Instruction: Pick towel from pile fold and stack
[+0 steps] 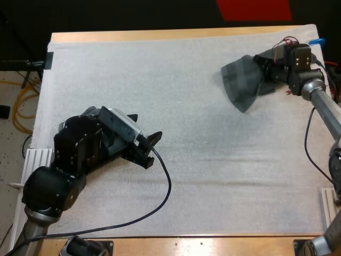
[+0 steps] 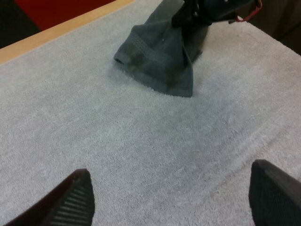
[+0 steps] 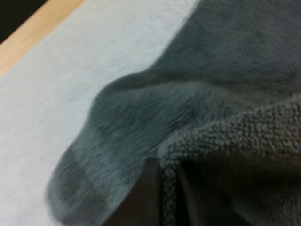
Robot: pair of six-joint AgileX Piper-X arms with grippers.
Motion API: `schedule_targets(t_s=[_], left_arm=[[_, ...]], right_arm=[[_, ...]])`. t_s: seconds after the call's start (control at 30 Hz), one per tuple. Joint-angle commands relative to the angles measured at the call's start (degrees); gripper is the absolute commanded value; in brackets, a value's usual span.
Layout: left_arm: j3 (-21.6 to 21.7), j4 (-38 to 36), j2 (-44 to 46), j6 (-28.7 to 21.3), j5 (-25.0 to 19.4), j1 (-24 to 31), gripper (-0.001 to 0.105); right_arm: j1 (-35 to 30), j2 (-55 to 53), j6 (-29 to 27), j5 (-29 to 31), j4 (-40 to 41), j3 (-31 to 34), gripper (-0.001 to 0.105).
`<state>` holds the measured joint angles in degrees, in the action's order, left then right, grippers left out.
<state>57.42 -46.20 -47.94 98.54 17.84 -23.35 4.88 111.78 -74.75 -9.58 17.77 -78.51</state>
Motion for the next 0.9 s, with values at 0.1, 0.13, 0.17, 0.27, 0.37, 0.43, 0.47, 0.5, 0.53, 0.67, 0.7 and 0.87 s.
schedule_targets(t_s=[0.1, 0.13, 0.17, 0.27, 0.37, 0.43, 0.47, 0.5, 0.53, 0.67, 0.7, 0.87], left_arm=[[0.51, 0.30, -0.04, 0.64, 0.42, -0.26, 0.067], [0.51, 0.30, -0.04, 0.64, 0.42, -0.26, 0.067], [0.51, 0.30, -0.04, 0.64, 0.42, -0.26, 0.067], [0.51, 0.30, -0.04, 0.64, 0.42, -0.26, 0.067], [0.51, 0.30, -0.04, 0.64, 0.42, -0.26, 0.067], [0.51, 0.30, -0.04, 0.64, 0.42, -0.26, 0.067], [0.51, 0.30, -0.04, 0.64, 0.42, -0.26, 0.067], [0.51, 0.30, -0.04, 0.64, 0.42, -0.26, 0.067], [0.51, 0.30, -0.04, 0.64, 0.42, -0.26, 0.067], [0.51, 0.30, -0.04, 0.64, 0.42, -0.26, 0.067], [0.51, 0.30, -0.04, 0.64, 0.42, -0.26, 0.067], [0.51, 0.30, -0.04, 0.64, 0.42, -0.26, 0.067]], right_arm=[[1.21, -9.23, -12.47, -0.16, -0.66, -0.85, 0.000], [1.61, -12.20, -15.66, 0.37, -0.26, -0.85, 0.000], [1.91, -14.57, -17.88, 0.87, 0.09, -0.85, 0.000], [2.89, -22.09, -22.72, 1.96, 1.55, -0.85, 0.000], [3.84, -28.75, -23.26, 2.00, 4.27, -0.85, 0.000], [4.55, -33.01, -23.17, 2.00, 9.20, -0.85, 0.000], [4.91, -34.45, -23.06, 2.00, 11.60, -0.85, 0.000], [5.34, -35.80, -23.01, 2.00, 14.26, -0.85, 0.000], [6.08, -37.39, -22.85, 2.00, 18.38, -0.85, 0.000], [11.87, -39.34, -20.34, 2.00, 29.20, 1.41, 0.000], [13.52, -39.33, -19.79, 2.00, 29.37, 3.45, 0.000], [21.42, -36.63, -13.58, 2.00, 26.13, 14.25, 0.000]])
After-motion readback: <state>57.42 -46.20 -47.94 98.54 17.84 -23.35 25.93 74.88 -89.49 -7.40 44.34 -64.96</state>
